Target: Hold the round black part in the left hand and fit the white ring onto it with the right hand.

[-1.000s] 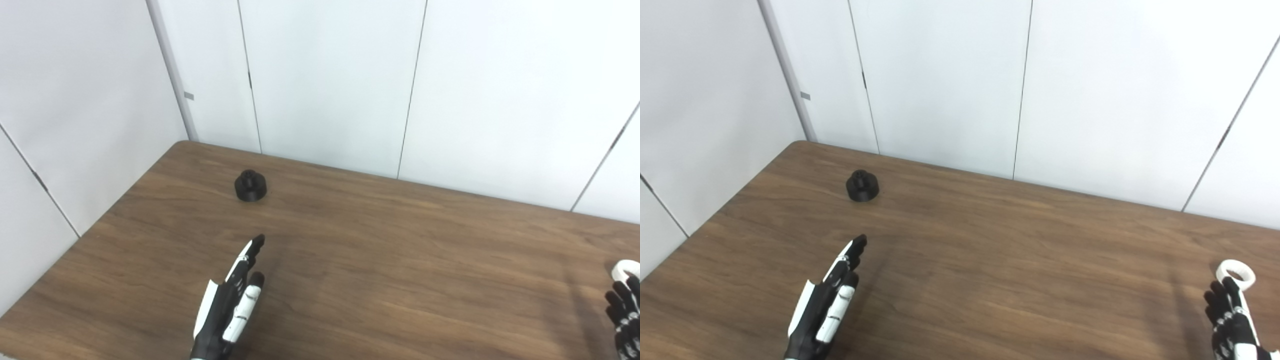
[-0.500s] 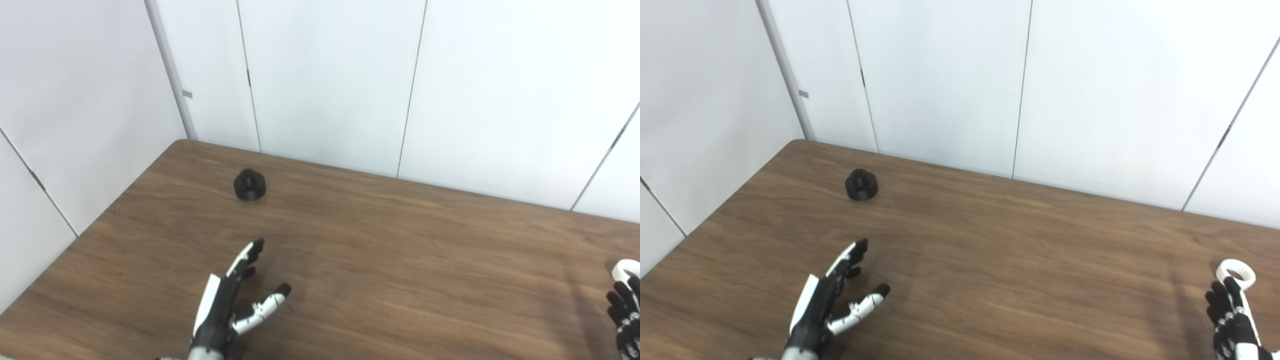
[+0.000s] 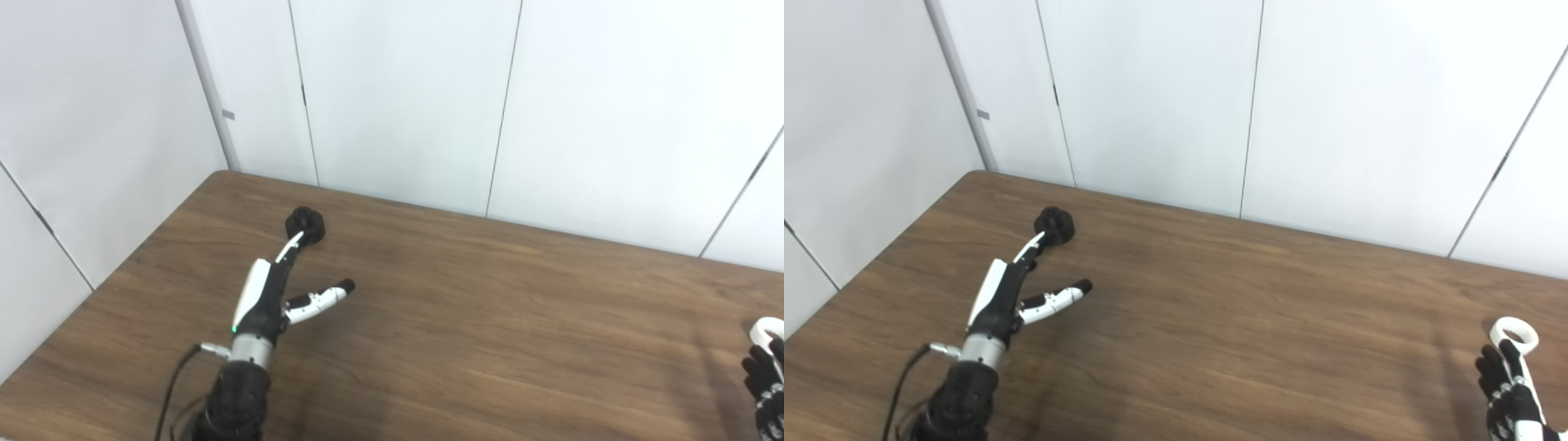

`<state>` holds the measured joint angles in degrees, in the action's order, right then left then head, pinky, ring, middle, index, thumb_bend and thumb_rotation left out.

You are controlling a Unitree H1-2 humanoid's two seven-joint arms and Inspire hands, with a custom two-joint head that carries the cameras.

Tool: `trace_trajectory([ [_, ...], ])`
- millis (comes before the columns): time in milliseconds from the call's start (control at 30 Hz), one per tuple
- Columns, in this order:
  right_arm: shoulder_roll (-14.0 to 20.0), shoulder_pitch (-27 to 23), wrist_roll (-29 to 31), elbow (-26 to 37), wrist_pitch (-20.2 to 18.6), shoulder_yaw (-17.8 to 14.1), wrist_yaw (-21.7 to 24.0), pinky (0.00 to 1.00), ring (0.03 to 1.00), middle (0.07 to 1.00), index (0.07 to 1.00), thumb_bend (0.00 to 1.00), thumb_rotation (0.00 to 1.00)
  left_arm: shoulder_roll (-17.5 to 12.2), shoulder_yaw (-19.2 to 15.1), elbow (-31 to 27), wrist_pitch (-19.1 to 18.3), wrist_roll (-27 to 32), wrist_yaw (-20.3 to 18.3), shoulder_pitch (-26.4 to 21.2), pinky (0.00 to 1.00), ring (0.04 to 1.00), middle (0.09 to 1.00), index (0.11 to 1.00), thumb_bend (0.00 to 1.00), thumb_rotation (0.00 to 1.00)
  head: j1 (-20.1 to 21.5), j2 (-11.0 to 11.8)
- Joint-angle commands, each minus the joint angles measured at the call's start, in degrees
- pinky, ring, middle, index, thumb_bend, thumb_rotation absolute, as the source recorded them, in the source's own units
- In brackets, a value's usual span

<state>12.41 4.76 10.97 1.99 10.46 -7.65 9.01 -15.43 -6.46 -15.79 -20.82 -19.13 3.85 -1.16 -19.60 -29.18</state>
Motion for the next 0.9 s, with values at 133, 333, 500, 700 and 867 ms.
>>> trace_trajectory([
  [133, -1.9, 3.8, 0.6, -3.8, 0.0, 0.4, -0.1, 1.0, 0.952, 0.952, 0.968, 0.47, 1.0, -5.0, 0.6, 2.5, -1.6, -5.5, -0.1, -5.7, 0.96, 0.978, 0.964, 0.929, 0.87, 0.38, -0.1, 0.0],
  [333, -2.1, 3.9, 0.6, -3.7, 0.1, 0.5, -0.2, 1.0, 0.945, 0.95, 0.97, 0.45, 1.0, -6.9, 0.4, 5.3, -1.8, -8.1, 0.6, -8.0, 0.96, 0.998, 0.975, 0.911, 0.89, 0.36, -0.1, 0.0],
  [500, -2.4, 3.9, 0.4, -3.5, -0.3, 0.6, -0.4, 1.0, 0.935, 0.941, 0.965, 0.44, 1.0, -8.2, 0.0, 7.7, -2.9, -9.1, 0.3, -9.8, 0.99, 1.0, 0.977, 0.908, 0.91, 0.37, -0.3, -0.2],
  [700, -2.3, 4.0, -0.1, -3.5, -0.7, 0.9, -0.4, 1.0, 0.937, 0.947, 0.972, 0.46, 1.0, -10.2, 0.1, 10.8, -3.7, -10.4, 0.0, -12.1, 1.0, 0.989, 0.961, 0.892, 0.92, 0.39, -0.3, -0.2],
  [867, -2.1, 4.0, 0.0, -3.6, -0.9, 0.9, -0.1, 1.0, 0.941, 0.951, 0.972, 0.47, 1.0, -11.3, 0.3, 14.5, -2.6, -10.5, 0.8, -14.5, 1.0, 0.978, 0.951, 0.881, 0.92, 0.37, -0.3, -0.5],
])
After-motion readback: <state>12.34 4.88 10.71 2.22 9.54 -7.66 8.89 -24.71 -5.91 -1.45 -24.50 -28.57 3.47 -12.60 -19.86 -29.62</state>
